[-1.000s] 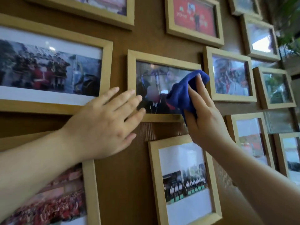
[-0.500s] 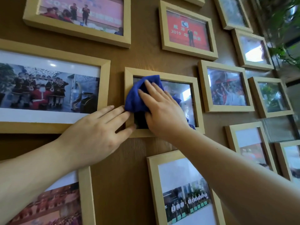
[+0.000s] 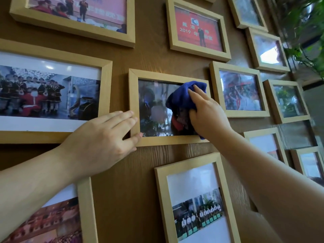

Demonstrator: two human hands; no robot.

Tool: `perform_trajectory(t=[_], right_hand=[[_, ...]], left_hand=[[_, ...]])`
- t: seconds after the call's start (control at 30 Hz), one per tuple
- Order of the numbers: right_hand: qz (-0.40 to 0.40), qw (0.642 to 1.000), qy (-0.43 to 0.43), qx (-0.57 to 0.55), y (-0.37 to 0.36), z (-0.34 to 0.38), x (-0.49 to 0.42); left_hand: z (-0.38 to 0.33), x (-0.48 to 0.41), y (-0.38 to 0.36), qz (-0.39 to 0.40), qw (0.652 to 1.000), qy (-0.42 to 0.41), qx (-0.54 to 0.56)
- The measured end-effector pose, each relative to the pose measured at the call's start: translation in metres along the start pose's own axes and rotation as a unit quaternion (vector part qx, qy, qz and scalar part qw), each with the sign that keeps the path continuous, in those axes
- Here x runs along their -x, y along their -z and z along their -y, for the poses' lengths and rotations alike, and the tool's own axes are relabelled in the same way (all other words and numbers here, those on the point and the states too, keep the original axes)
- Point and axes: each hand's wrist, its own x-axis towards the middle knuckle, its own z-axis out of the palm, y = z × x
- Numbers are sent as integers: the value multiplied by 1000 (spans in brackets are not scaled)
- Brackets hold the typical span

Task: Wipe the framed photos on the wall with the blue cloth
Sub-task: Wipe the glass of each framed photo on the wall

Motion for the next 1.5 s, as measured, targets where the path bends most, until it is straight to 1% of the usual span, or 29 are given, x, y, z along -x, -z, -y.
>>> perform_trajectory(t=[0.1,0.2,0.27,0.33,0.4,0.47,0.57,0.67,0.77,0.9,1.0,1.17,1.27,1.37,1.43,1.5], right_hand=[[10,999,22,-21,-3,11,6],[13,993,99,-67,-13,37,19],[26,987,149,-50,-18,55,29],[40,984,175,-19,-21,63,35],[32,977,210,8,-21,57,39],[30,974,223,31,-19,41,41],[26,976,205,61,-13,14,42],[16,984,159,78,-8,-12,40],[-2,993,100,58,-5,-26,37],[-13,998,64,25,-7,-15,26],[-11,997,77,-3,-11,7,17],[7,979,204,-14,-18,43,19],[18,971,237,14,-22,41,24],[20,975,220,33,-17,29,23],[10,984,175,17,-11,22,18],[-3,994,112,-11,-6,16,14]], left_hand=[[0,0,0,-7,1000,-10,-3],[-2,1,0,-8,1000,-18,-6],[-3,1,1,-4,1000,-19,-6],[-3,1,2,-2,1000,-18,-6],[-3,1,2,-5,1000,-21,-7],[-2,1,1,-4,1000,-27,-8],[-1,2,0,-1,1000,-28,-4],[-2,3,-1,4,1000,-24,-2],[-3,3,0,10,1000,-23,1],[-2,5,0,16,1000,-25,-6],[-4,8,1,30,999,-14,-10],[-11,12,9,53,998,19,-6],[-17,12,14,65,997,34,3],[-19,12,20,75,996,42,6],[-18,14,26,79,996,50,9],[-15,18,31,80,995,55,12]])
